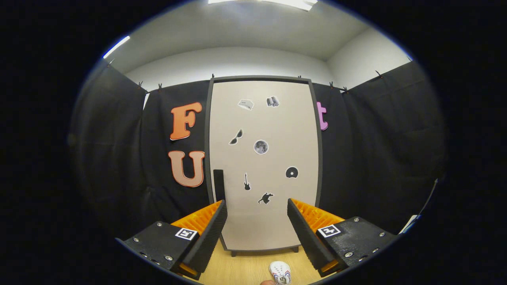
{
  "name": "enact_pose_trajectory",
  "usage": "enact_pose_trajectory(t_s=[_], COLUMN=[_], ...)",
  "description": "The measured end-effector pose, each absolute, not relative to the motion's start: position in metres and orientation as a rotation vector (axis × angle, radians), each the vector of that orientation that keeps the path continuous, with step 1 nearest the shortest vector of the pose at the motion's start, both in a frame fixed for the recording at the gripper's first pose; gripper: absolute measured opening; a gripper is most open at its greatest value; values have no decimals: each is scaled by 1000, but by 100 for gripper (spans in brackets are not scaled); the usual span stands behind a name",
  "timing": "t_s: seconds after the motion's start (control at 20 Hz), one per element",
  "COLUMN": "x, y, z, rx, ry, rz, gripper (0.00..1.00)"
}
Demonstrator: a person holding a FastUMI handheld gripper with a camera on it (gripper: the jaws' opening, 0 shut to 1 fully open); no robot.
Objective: Open the shoe cabinet door, grab the shoes and put them into the shoe cabinet, then close the shoe cabinet door.
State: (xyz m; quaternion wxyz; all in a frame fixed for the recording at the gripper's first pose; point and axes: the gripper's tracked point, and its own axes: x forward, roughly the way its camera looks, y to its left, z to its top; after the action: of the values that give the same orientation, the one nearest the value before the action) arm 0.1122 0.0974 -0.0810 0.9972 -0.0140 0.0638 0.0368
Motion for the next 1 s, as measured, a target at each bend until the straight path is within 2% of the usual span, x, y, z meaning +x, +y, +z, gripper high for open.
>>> enact_pose_trajectory(t_s=[0.25, 0.5, 0.7, 0.8, 0.85, 0.9, 0.95, 1.0], x=[181, 249, 278, 285, 288, 291, 291, 297], y=[160, 194, 201, 203, 204, 203, 204, 203], z=[-122, -158, -181, -189, -193, -199, -205, -200], rx=[-6, -25, 26, 68, 80, 88, 101, 102], ry=[188, 232, 258, 269, 281, 297, 316, 288], rz=[135, 102, 71, 66, 66, 65, 75, 72], gripper=[95, 95, 95, 88, 78, 72, 58, 49])
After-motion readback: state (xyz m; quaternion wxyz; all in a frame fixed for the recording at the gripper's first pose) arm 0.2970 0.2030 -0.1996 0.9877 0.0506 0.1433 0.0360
